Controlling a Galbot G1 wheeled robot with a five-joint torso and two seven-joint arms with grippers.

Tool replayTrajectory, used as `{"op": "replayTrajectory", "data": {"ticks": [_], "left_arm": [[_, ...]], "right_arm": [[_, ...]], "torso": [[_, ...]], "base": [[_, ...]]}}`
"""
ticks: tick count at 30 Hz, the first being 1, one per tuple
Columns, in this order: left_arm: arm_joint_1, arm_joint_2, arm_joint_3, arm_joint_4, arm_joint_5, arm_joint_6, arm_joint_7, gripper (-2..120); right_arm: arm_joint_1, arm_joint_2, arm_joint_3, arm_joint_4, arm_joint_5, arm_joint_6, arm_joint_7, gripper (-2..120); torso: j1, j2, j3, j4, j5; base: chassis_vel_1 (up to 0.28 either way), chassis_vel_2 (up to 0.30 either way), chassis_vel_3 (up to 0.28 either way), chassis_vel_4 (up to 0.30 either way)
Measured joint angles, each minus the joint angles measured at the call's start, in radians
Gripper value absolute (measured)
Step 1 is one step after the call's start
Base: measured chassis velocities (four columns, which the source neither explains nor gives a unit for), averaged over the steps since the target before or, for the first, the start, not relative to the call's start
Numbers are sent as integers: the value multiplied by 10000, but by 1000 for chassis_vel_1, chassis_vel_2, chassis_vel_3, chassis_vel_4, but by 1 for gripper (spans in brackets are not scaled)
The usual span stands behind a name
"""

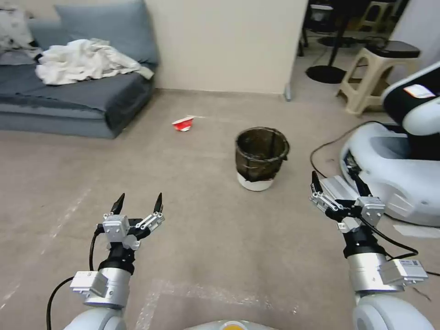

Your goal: Pick up the trash can from the floor.

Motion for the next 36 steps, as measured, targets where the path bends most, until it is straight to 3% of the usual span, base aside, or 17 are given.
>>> {"op": "replayTrajectory", "data": {"ticks": [36], "left_arm": [[-517, 170, -91, 468, -14, -92, -103, 100]], "right_arm": [[60, 44, -33, -380, -29, 410, 56, 100]], "torso": [[-1, 0, 0, 1, 0]], "base": [[-19, -15, -13, -19]]}}
